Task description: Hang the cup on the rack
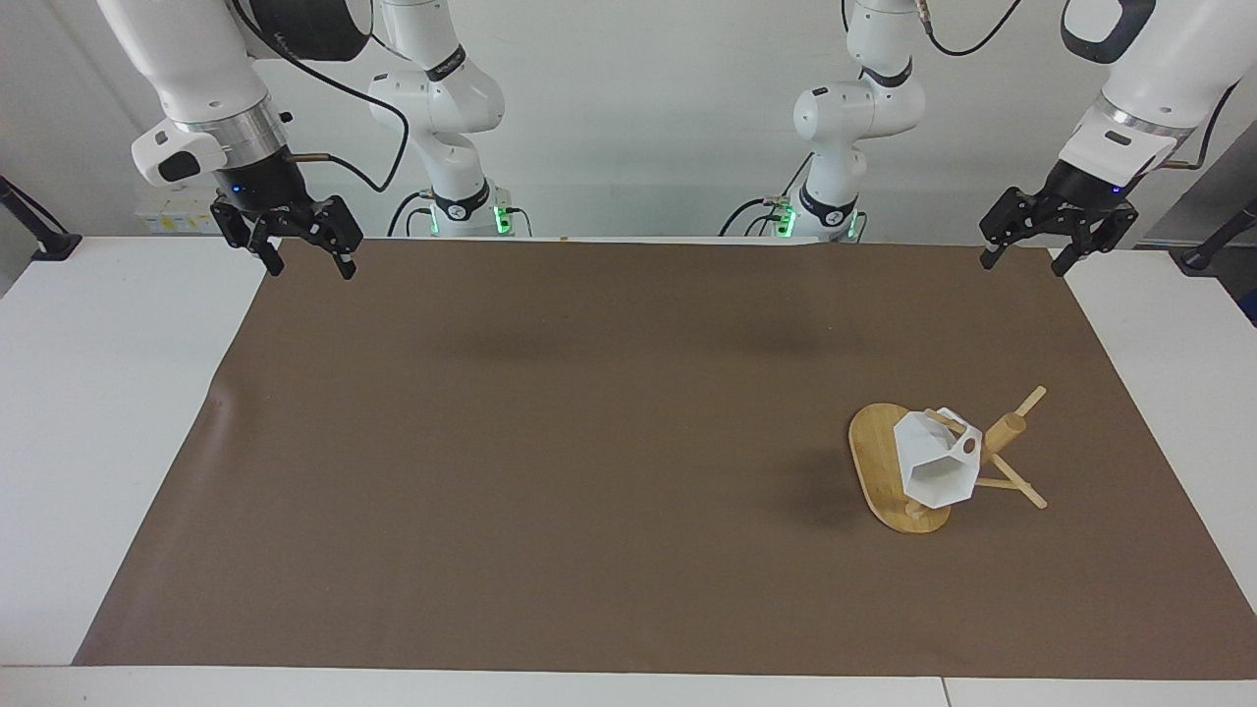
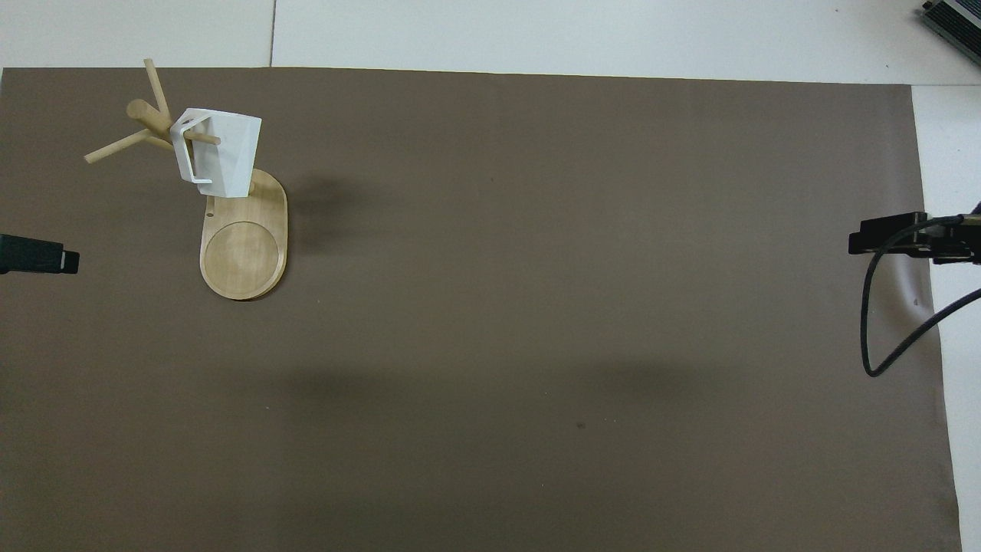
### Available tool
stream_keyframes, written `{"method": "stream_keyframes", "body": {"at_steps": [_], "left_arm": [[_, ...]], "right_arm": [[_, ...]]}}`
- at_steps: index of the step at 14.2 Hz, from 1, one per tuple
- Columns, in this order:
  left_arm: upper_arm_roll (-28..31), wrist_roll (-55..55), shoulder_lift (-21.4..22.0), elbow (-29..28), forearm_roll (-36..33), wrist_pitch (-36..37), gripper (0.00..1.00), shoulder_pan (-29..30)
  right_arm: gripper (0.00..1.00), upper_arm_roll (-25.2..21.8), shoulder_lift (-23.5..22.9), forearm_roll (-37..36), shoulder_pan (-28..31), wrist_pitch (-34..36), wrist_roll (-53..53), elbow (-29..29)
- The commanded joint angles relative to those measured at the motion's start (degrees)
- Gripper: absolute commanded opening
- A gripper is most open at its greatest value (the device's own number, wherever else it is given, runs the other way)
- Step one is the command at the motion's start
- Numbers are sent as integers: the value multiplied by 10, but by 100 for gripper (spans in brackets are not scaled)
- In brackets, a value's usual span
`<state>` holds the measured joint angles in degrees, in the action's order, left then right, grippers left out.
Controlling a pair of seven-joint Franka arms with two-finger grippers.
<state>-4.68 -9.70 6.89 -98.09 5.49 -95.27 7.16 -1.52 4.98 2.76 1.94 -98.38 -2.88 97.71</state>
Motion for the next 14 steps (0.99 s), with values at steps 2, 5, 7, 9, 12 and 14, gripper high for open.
{"method": "stream_keyframes", "body": {"at_steps": [2, 5, 7, 9, 12, 14], "left_arm": [[19, 13, 2, 4, -22, 0, 100, -50], [119, 13, 2, 6, -43, 9, 100, -145], [147, 15, 4, 4, -42, 3, 100, -158], [148, 15, 4, 4, -42, 3, 100, -149], [128, 15, -4, 20, -43, 20, 100, -114], [89, 16, -7, 28, -44, 30, 100, -76]], "right_arm": [[100, 5, 13, 11, 9, 4, 11, 13], [100, 5, 13, 11, 9, 4, 11, 13], [100, 5, 13, 11, 9, 4, 11, 13], [100, 5, 13, 11, 9, 4, 11, 13], [100, 5, 13, 11, 9, 4, 11, 13], [100, 5, 13, 11, 9, 4, 11, 13]]}}
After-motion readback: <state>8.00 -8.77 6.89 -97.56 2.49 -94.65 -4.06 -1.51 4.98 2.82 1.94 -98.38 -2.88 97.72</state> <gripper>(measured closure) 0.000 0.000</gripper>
